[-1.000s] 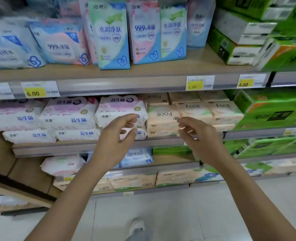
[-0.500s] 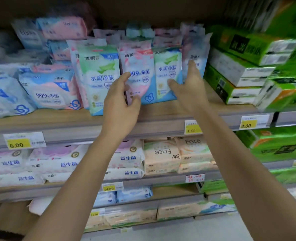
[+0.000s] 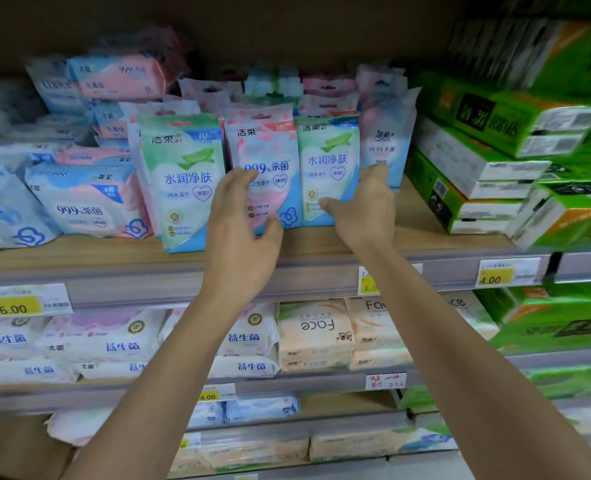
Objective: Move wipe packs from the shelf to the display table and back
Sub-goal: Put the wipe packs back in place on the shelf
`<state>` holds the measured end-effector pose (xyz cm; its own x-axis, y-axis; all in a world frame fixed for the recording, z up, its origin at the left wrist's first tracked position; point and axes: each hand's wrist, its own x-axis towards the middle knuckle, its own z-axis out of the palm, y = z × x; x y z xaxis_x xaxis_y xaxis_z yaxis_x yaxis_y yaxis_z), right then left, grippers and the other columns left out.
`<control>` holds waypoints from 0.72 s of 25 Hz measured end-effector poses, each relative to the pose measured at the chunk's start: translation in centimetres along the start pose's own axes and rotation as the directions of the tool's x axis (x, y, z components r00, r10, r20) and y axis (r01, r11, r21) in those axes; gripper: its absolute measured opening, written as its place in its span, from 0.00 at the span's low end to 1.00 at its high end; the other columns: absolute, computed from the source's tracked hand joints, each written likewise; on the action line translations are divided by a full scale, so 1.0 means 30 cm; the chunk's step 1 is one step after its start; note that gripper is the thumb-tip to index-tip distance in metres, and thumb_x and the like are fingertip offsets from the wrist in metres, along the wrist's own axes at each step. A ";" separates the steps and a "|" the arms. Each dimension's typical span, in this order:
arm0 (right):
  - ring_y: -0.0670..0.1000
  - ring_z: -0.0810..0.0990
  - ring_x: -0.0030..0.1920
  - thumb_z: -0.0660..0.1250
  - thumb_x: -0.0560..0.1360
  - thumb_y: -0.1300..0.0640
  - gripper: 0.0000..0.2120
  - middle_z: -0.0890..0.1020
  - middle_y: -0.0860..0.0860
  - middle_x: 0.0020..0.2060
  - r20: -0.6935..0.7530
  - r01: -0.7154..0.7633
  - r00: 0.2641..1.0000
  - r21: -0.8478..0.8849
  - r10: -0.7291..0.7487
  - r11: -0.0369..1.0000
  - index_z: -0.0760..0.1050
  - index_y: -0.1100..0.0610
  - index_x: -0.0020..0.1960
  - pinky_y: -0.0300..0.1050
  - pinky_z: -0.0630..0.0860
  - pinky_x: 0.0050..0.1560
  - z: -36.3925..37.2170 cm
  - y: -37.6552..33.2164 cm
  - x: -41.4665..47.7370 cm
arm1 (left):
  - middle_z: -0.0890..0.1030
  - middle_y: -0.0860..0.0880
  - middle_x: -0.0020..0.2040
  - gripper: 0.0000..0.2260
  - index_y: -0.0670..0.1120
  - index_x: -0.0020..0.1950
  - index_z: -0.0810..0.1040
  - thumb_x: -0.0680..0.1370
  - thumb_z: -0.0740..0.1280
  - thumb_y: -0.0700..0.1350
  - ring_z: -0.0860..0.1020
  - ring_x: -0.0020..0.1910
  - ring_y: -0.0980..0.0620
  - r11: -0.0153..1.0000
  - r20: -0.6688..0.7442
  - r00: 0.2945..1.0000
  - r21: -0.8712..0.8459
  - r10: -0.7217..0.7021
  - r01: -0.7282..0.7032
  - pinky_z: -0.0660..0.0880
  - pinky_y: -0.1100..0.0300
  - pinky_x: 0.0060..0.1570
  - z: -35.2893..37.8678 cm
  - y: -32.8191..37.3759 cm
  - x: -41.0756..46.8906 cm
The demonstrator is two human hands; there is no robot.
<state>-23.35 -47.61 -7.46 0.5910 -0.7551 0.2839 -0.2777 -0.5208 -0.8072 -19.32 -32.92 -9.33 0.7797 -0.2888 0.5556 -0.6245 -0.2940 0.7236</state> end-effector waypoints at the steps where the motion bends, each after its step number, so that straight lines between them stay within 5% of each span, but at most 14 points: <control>1: 0.57 0.78 0.49 0.74 0.69 0.58 0.23 0.78 0.55 0.48 -0.007 -0.007 1.000 0.004 0.007 1.000 0.61 0.59 0.53 0.51 0.75 0.45 -0.008 -0.001 -0.004 | 0.64 0.47 0.73 0.25 0.44 0.70 0.66 0.74 0.65 0.35 0.66 0.70 0.49 1.000 -0.001 1.000 0.000 -0.009 0.009 0.68 0.66 0.64 0.002 0.007 -0.002; 6: 0.53 0.76 0.45 0.77 0.66 0.61 0.29 0.75 0.50 0.45 -0.046 -0.039 0.998 0.086 0.043 0.996 0.62 0.57 0.59 0.52 0.76 0.46 -0.059 0.032 -0.009 | 0.51 0.47 0.78 0.33 0.47 0.76 0.54 0.75 0.65 0.37 0.51 0.77 0.52 0.994 0.029 0.993 -0.004 -0.111 0.111 0.54 0.59 0.74 0.029 0.044 -0.018; 9: 0.51 0.78 0.47 0.78 0.64 0.61 0.34 0.80 0.52 0.50 -0.041 -0.054 0.997 0.139 0.060 0.989 0.63 0.55 0.63 0.45 0.73 0.42 -0.085 0.058 0.001 | 0.49 0.48 0.79 0.39 0.46 0.77 0.46 0.74 0.67 0.38 0.51 0.77 0.52 0.991 0.035 0.991 -0.030 -0.128 0.129 0.55 0.54 0.74 0.059 0.043 -0.012; 14: 0.53 0.79 0.50 0.79 0.62 0.60 0.28 0.81 0.53 0.50 -0.013 -0.024 1.000 0.113 0.026 0.993 0.70 0.58 0.58 0.49 0.78 0.47 -0.093 0.088 0.016 | 0.64 0.42 0.70 0.34 0.40 0.73 0.57 0.70 0.68 0.37 0.61 0.70 0.48 0.985 -0.041 0.988 -0.086 -0.151 0.147 0.68 0.46 0.66 0.083 0.012 0.027; 18: 0.50 0.77 0.51 0.78 0.63 0.63 0.28 0.79 0.52 0.52 0.096 -0.019 0.995 0.179 0.001 0.984 0.68 0.59 0.57 0.44 0.77 0.46 -0.097 0.088 0.039 | 0.67 0.39 0.64 0.31 0.38 0.71 0.61 0.71 0.68 0.38 0.62 0.62 0.51 0.982 -0.018 0.982 0.013 -0.188 0.189 0.67 0.55 0.64 0.106 0.024 0.052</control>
<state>-25.58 -51.02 -7.76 0.6604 -0.7142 0.2319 -0.1486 -0.4270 -0.8920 -18.69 -36.47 -9.24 0.8840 -0.2117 0.4167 -0.4668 -0.3549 0.8100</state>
